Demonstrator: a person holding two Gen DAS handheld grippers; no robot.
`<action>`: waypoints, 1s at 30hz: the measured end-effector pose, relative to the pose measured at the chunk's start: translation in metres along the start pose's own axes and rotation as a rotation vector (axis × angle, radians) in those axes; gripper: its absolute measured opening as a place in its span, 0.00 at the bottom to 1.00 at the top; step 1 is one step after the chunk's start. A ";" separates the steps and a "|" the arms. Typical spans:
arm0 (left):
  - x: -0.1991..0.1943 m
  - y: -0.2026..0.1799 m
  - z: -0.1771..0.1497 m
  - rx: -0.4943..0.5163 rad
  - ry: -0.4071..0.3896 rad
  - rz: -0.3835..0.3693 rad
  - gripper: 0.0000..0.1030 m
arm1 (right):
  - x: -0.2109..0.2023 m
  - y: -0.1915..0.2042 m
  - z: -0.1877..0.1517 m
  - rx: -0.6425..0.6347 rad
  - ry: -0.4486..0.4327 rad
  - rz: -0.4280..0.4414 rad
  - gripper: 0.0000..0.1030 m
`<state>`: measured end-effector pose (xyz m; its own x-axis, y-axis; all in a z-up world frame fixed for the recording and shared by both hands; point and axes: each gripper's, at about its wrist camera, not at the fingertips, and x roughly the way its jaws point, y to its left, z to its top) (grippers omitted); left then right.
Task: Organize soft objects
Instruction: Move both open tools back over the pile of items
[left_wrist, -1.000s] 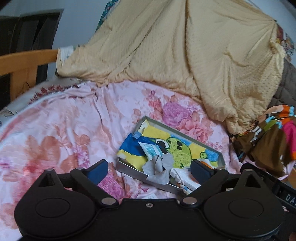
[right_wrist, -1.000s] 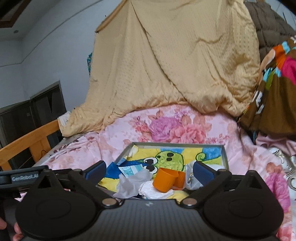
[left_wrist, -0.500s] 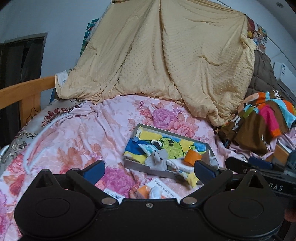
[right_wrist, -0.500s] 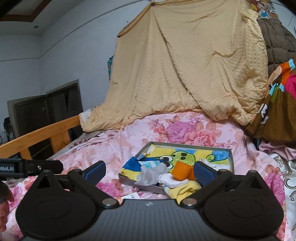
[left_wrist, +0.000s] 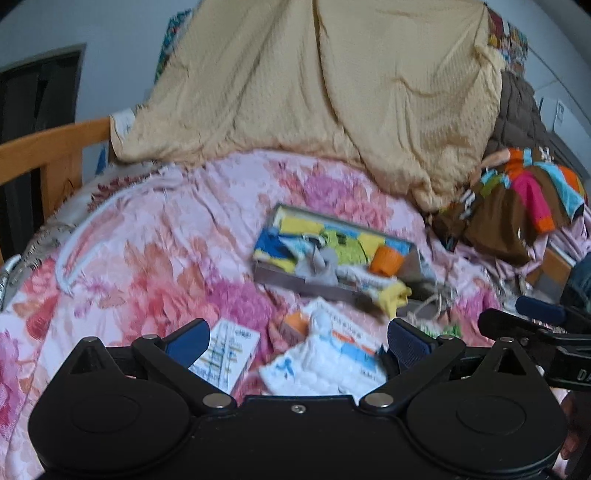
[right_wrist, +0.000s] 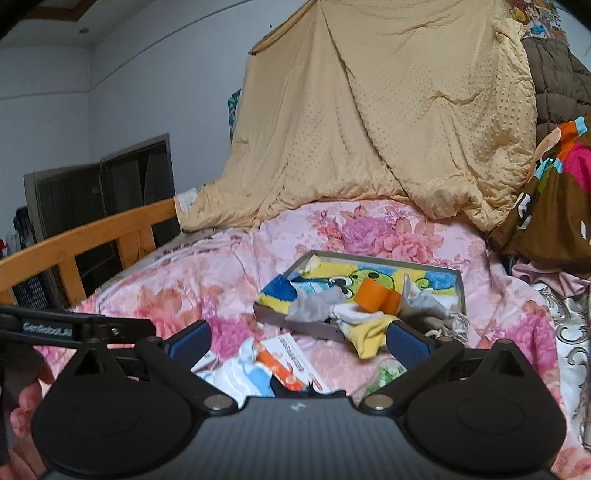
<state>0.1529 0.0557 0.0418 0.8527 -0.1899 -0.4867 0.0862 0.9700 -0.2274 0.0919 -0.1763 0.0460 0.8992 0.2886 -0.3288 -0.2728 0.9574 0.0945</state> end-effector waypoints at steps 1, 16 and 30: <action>0.003 0.000 -0.001 0.003 0.015 -0.005 0.99 | 0.000 0.001 -0.002 -0.006 0.013 -0.005 1.00; 0.038 -0.005 -0.020 0.082 0.169 -0.024 0.99 | 0.038 0.010 -0.027 -0.121 0.277 -0.086 1.00; 0.057 -0.014 -0.035 0.195 0.237 -0.011 0.99 | 0.068 0.005 -0.041 -0.441 0.348 -0.073 1.00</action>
<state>0.1821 0.0260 -0.0125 0.7092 -0.2080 -0.6737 0.2115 0.9743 -0.0781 0.1381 -0.1516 -0.0142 0.7758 0.1315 -0.6171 -0.3980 0.8609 -0.3169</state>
